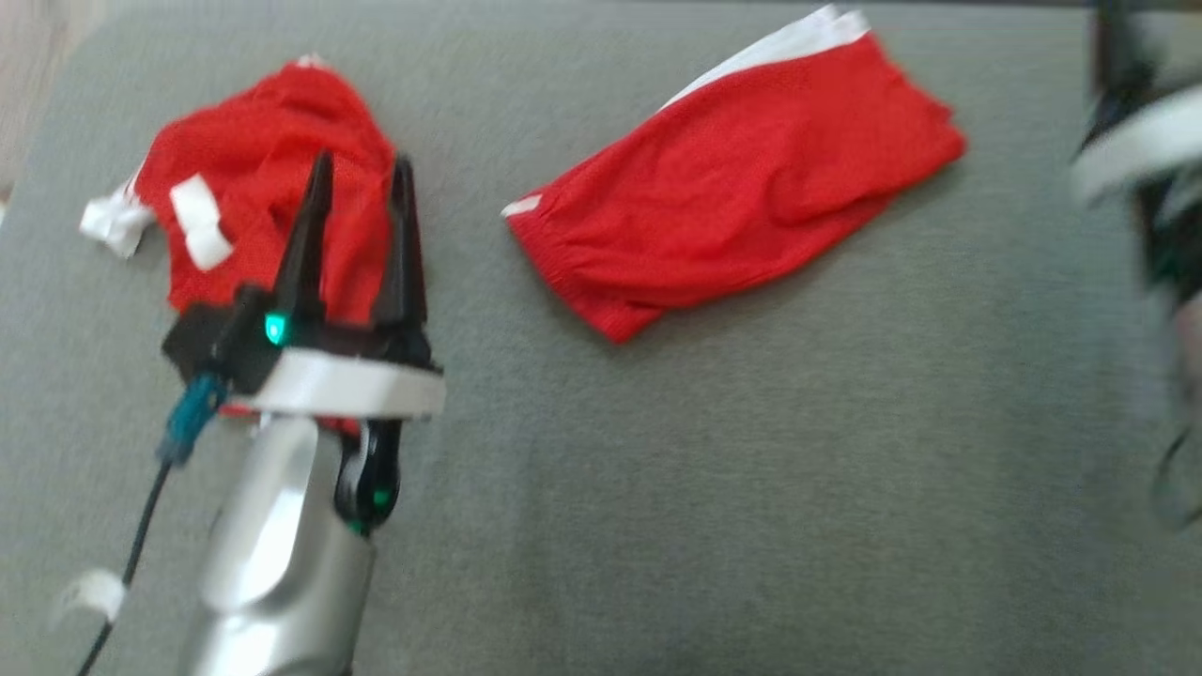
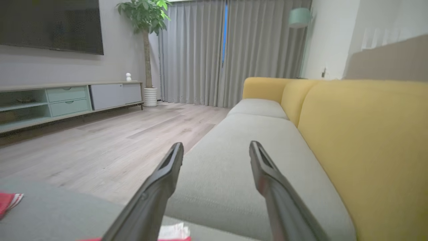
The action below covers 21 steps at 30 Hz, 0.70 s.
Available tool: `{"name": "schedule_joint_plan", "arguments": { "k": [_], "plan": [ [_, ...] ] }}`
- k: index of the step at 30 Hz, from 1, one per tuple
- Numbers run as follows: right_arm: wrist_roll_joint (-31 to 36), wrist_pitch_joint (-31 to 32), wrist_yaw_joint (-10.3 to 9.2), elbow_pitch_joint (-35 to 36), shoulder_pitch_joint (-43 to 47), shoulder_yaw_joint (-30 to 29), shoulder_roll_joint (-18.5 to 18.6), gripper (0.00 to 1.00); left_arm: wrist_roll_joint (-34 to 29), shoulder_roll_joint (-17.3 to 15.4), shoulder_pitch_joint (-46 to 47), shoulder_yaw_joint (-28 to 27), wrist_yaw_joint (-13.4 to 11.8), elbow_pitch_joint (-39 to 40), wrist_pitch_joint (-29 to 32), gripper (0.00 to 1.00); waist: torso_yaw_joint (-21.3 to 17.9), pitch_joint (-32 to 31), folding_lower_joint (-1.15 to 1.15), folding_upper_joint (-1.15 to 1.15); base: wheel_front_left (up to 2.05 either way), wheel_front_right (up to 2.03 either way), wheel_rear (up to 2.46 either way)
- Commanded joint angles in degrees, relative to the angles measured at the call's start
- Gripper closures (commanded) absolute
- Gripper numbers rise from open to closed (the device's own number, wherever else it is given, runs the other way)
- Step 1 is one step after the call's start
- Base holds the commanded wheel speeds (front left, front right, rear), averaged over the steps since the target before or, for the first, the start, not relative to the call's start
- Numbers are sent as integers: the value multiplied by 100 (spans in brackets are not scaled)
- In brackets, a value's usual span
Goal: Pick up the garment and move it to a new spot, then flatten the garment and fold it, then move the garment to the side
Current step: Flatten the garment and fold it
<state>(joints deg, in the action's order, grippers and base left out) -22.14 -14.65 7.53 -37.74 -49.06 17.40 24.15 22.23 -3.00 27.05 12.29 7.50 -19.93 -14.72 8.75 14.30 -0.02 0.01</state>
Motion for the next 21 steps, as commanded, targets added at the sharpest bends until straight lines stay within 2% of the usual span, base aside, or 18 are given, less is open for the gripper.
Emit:
{"name": "schedule_joint_plan", "arguments": {
  "k": [1,7,11,16,21],
  "plan": [
    [170,-34,-4,373,455,-237,-284,0,-100,-140,-90,-296,-15,254,-28,0,-314,-358,2,-1,0,0,0],
    [728,-34,-4,1122,1998,-1254,-1328,0,-334,-74,-830,-455,-8,391,-28,0,-506,-729,2,-1,0,0,0],
    [967,-34,-4,1504,2919,-1584,-1880,0,-439,-26,-1281,-498,-6,489,-28,0,-567,-879,2,-1,0,0,0],
    [1085,-34,-4,1755,3744,-1587,-2088,0,-523,4,-1760,-564,-5,589,-28,0,-616,-965,2,-1,0,0,0],
    [1120,-34,-4,1865,3975,-1626,-2122,0,-462,10,-1955,-518,-37,691,-28,0,-588,-986,2,-1,0,0,0]
  ]
}}
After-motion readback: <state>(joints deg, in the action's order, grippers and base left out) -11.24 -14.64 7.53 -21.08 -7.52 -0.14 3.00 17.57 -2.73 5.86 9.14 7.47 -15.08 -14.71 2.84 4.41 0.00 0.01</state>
